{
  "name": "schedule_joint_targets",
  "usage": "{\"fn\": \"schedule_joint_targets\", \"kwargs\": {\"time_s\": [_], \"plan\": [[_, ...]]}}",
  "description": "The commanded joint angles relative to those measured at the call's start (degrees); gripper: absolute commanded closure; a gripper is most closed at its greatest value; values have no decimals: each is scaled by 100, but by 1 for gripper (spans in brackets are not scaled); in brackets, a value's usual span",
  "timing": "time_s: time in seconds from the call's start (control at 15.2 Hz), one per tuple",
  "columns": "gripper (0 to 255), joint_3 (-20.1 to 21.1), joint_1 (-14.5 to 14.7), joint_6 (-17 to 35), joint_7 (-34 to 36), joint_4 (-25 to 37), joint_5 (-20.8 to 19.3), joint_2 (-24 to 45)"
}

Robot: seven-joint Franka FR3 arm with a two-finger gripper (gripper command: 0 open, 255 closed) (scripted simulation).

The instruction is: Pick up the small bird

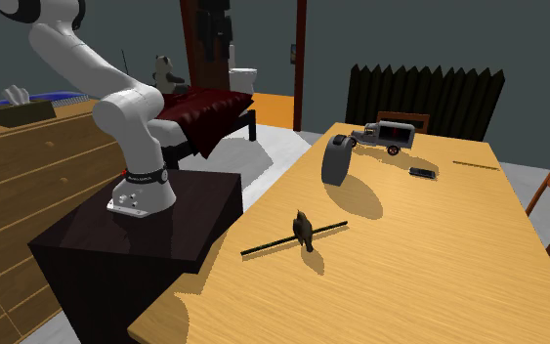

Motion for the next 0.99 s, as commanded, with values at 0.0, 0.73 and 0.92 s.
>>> {"fn": "schedule_joint_targets", "kwargs": {"time_s": [0.0, 0.73, 0.92], "plan": [[0, 0, 0, 0, 0, 0, 0, 0], [0, -319, -93, 2167, -18, -1070, 0, 1152], [0, -409, -105, 2765, -42, -1200, 26, 1637]]}}
